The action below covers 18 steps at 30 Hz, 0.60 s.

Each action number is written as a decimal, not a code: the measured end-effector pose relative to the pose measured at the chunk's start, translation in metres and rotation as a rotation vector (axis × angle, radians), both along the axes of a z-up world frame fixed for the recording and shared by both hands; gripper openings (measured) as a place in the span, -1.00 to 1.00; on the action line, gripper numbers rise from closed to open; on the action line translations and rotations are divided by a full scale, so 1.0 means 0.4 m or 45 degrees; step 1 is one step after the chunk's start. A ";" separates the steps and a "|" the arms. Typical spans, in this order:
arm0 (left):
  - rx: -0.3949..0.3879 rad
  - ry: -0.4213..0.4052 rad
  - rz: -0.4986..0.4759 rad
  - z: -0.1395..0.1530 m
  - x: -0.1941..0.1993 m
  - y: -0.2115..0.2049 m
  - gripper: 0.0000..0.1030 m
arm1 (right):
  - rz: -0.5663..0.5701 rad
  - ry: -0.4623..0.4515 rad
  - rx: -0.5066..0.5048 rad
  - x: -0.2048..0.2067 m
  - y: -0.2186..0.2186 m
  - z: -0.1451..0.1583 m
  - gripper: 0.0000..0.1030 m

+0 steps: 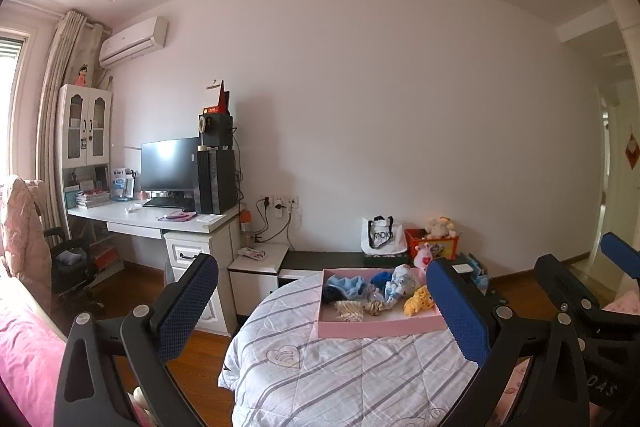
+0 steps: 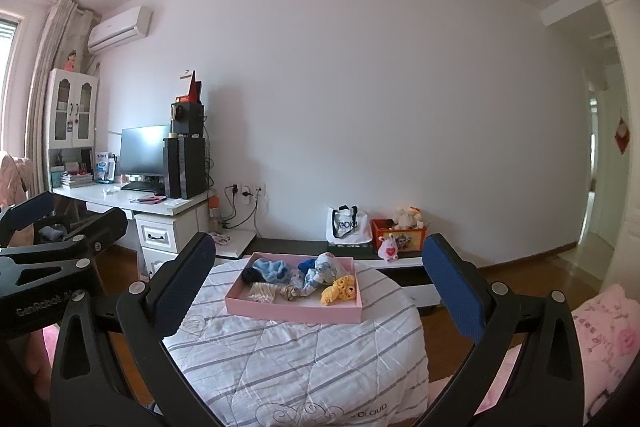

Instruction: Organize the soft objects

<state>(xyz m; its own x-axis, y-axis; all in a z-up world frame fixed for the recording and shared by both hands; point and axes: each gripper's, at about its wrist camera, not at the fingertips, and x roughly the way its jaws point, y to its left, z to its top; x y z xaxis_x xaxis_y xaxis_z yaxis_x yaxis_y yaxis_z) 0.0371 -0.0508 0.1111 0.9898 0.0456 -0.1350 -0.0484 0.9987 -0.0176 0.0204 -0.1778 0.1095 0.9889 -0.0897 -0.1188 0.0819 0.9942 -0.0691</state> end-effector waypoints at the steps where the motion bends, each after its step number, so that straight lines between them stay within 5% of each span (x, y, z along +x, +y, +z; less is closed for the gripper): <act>1: 0.000 0.000 0.000 0.001 -0.003 0.001 1.00 | 0.002 -0.001 -0.001 0.001 -0.001 0.001 1.00; 18: 0.004 -0.001 0.007 -0.008 0.002 0.000 1.00 | 0.002 0.004 -0.010 0.004 0.001 -0.003 1.00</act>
<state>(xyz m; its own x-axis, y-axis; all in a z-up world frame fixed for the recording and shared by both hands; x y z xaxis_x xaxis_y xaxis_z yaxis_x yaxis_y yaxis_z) 0.0378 -0.0510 0.1080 0.9897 0.0512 -0.1339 -0.0537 0.9984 -0.0147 0.0221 -0.1772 0.1082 0.9886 -0.0893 -0.1210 0.0804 0.9938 -0.0768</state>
